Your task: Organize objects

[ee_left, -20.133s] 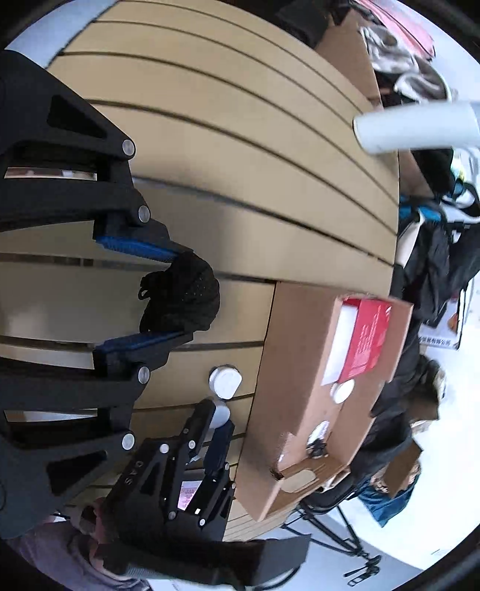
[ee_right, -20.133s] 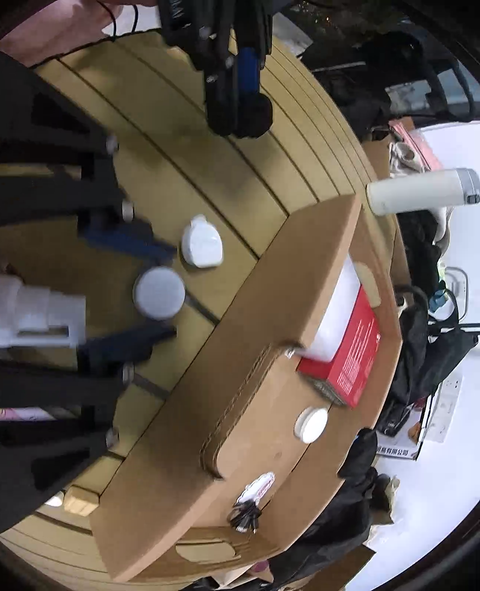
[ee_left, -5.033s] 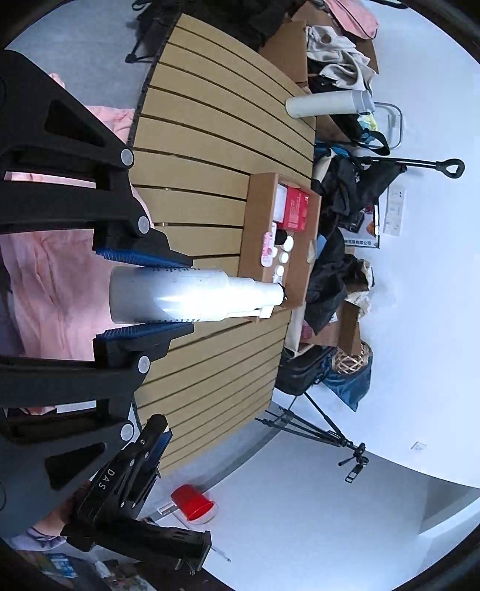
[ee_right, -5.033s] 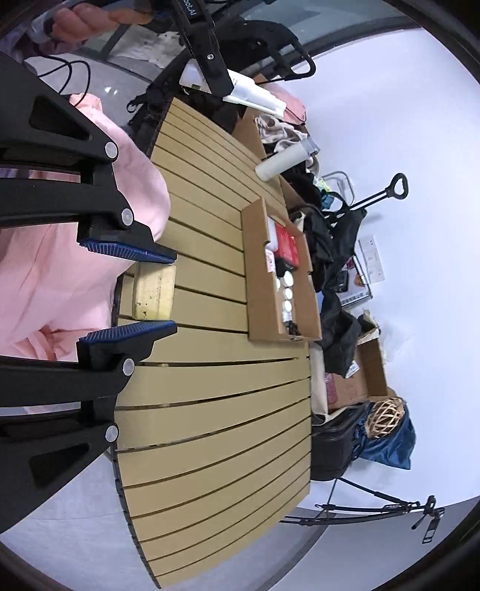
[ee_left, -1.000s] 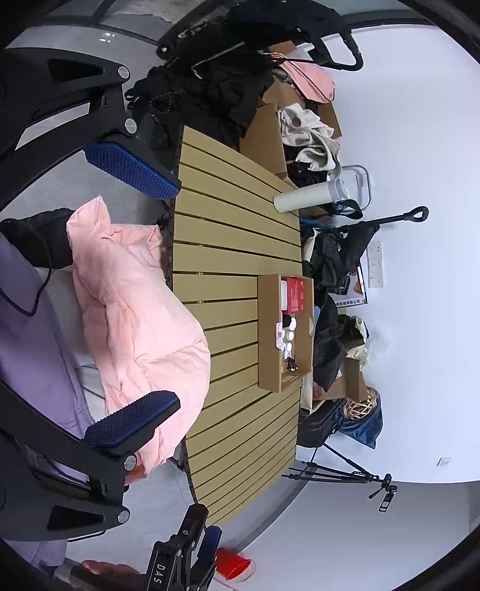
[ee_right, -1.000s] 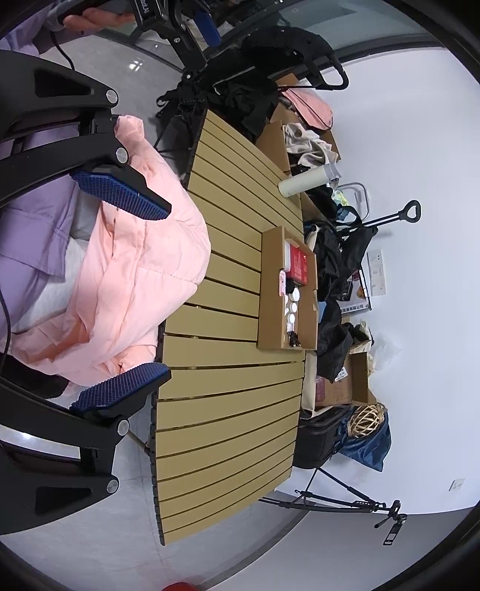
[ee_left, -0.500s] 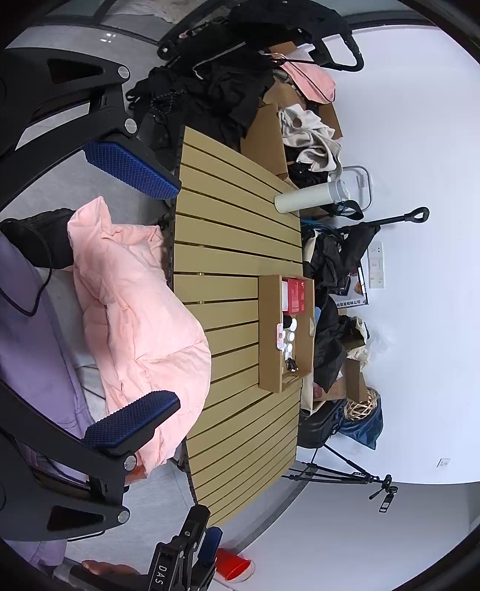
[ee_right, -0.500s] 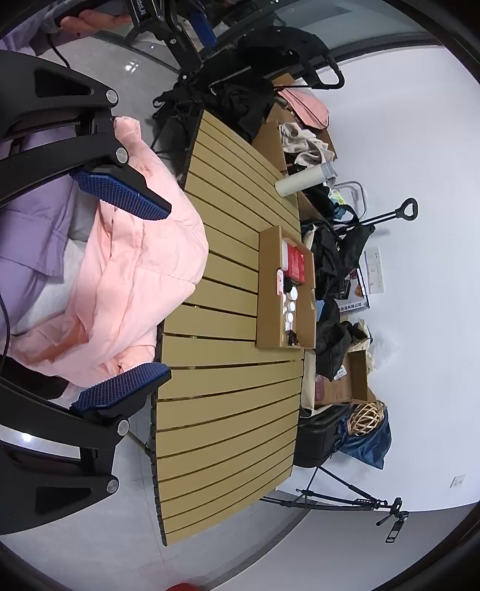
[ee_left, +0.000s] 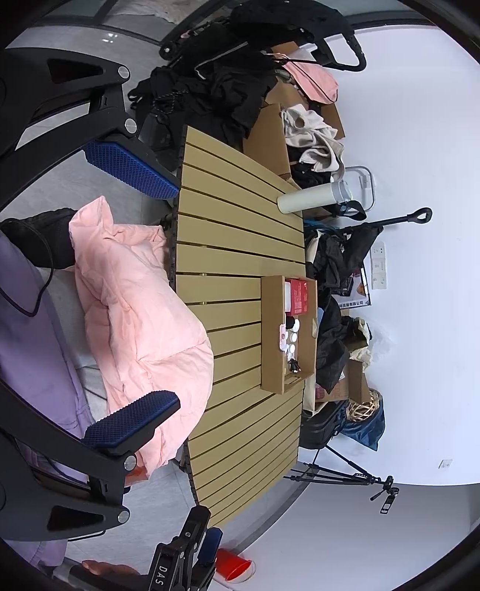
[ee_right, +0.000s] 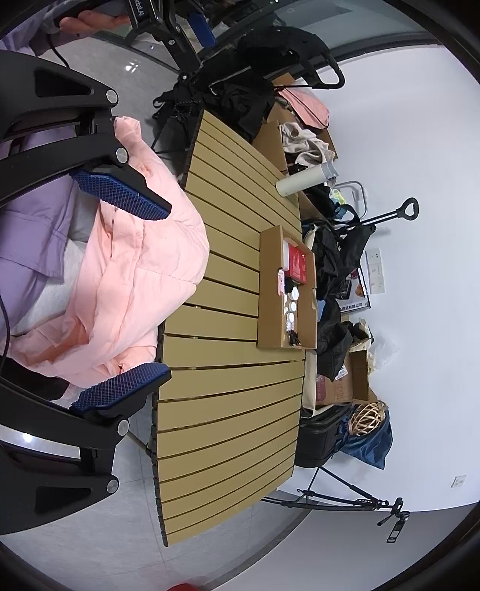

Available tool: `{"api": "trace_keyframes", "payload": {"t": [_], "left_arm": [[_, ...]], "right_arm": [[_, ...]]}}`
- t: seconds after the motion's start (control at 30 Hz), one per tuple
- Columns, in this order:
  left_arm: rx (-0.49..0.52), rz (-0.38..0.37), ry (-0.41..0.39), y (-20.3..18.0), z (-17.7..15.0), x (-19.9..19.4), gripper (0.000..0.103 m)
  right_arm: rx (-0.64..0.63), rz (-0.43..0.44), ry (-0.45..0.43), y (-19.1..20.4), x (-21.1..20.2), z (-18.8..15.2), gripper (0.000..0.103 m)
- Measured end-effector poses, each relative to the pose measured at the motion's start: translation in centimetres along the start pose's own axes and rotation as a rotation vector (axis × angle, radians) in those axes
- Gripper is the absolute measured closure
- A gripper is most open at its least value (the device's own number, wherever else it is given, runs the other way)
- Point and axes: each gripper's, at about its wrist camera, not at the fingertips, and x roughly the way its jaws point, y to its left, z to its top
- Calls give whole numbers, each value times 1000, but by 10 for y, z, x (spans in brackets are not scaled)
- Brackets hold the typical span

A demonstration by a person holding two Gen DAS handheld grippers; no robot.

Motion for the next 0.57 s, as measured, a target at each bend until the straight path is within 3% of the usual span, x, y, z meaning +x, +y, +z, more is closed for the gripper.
{"api": "trace_keyframes", "payload": {"t": [0.3,0.43,0.57], "left_arm": [[-5,45,12,2,-1,4,0],[-20,21,19,4,-2,6,0],[-24,43,14,5,-2,8,0]], "right_arm": [[1,0,8,-1,3,0,20],[2,0,8,-1,3,0,20],[6,-1,14,-2,5,0,20]]}}
